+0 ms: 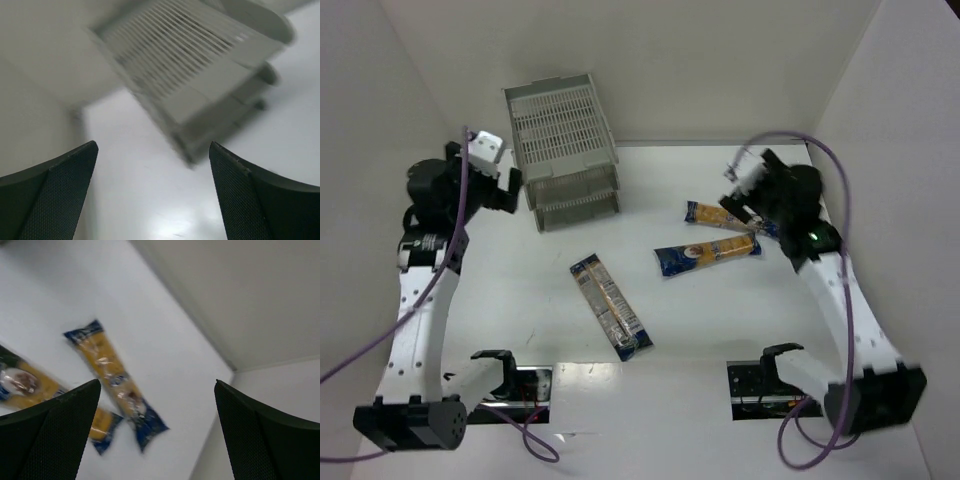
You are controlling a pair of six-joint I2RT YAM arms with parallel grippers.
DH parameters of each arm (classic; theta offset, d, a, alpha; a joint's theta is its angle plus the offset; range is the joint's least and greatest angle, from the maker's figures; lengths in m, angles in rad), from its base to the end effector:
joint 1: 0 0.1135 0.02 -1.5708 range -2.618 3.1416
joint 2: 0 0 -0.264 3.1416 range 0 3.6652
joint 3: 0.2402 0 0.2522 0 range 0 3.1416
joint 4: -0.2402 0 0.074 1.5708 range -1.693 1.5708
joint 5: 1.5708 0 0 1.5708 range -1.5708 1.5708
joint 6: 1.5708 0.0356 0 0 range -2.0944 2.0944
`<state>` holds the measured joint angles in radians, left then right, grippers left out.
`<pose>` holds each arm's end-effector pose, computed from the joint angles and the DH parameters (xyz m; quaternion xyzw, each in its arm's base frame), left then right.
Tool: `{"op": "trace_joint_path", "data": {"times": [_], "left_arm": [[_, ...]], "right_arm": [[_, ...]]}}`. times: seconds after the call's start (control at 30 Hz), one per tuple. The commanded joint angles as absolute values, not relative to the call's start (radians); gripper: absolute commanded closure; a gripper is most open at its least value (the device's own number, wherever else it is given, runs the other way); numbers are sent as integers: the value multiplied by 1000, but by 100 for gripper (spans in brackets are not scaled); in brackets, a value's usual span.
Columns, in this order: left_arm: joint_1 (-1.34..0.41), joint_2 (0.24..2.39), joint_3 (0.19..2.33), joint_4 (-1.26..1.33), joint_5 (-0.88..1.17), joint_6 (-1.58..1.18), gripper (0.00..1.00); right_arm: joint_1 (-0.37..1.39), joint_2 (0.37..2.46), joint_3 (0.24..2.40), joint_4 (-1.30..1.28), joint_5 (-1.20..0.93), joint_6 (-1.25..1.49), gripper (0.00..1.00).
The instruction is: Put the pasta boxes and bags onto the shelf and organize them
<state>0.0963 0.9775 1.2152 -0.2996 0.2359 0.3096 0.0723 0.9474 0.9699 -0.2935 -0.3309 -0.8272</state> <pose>0.2046 0.0114 0.4417 0.1572 0.7109 0.0531 0.6835 0.2118 0.0269 0.3645 -0.4311 0.6639 -0.0981 0.6032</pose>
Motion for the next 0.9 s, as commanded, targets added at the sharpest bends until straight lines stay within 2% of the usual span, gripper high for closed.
{"op": "trace_joint_path", "data": {"times": [0.0,0.07,0.13,0.33,0.4,0.43,0.53,0.87], "left_arm": [[6,1022,1169,-491,348,11,1],[-6,1045,1086,-462,435,-64,1],[-6,1045,1027,-405,472,-168,1],[-6,1000,884,-371,442,-242,1],[-6,971,855,-371,442,-242,1],[-6,948,841,-371,442,-242,1],[27,920,801,-371,431,-242,1],[48,902,764,-322,424,-252,1]], "right_arm": [[334,1213,1037,-532,177,-620,0],[491,1227,1022,-571,235,-598,0],[526,1250,1022,-590,171,-574,0],[497,1417,1094,-444,62,-532,0],[468,1480,1108,-396,-26,-593,0],[442,1500,1108,-396,-135,-642,0],[420,1569,1108,-428,-242,-805,0],[402,1746,1141,-514,-123,-1161,0]]}}
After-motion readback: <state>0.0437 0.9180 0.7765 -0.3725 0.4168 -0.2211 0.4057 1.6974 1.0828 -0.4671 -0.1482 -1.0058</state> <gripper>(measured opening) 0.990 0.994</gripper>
